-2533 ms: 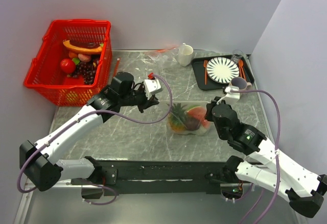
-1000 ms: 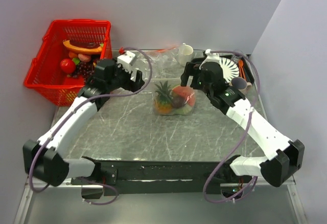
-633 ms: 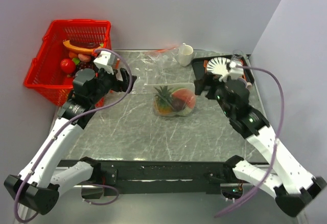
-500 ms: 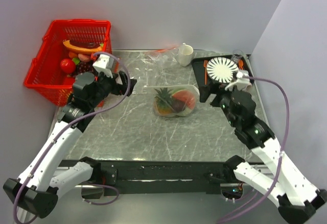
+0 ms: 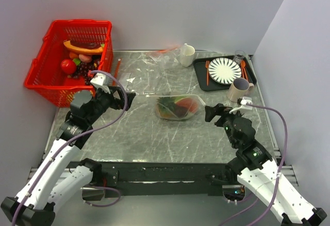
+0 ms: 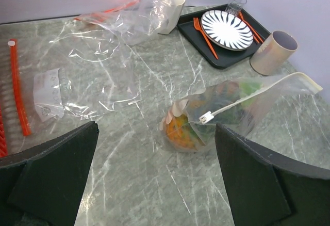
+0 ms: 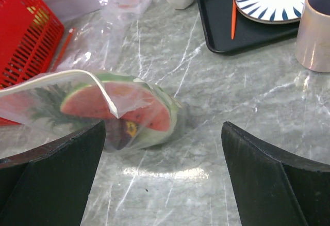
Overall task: Place the food in the zip-top bag and seal the zipper
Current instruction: Reset both arms
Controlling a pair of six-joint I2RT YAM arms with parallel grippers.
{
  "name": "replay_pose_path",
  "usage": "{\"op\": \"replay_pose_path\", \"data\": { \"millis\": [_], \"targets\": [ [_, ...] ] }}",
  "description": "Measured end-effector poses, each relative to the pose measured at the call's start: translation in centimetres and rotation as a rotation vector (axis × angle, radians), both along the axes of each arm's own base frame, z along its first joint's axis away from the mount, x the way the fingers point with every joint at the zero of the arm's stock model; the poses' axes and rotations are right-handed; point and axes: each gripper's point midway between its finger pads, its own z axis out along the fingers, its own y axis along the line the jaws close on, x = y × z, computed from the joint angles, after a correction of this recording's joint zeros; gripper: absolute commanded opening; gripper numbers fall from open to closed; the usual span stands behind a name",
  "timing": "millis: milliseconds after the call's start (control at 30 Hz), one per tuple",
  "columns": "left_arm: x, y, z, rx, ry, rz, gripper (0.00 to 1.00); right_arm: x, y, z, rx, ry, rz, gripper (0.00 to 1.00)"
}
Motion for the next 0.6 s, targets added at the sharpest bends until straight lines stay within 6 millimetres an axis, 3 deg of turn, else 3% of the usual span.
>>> {"op": "replay_pose_path", "data": {
  "millis": [200,600],
  "targets": [
    [-0.3,0.1,0.7,-0.01,-0.024,0.0,0.99,-0.1,-0.1,1.0,0.029,-0.043,-0.004,1.0],
    [-0.3,0.1,0.7,-0.01,-0.026,0.0,0.99,-0.1,0.0,1.2,0.041,-0.048,-0.002,1.0]
  ]
}}
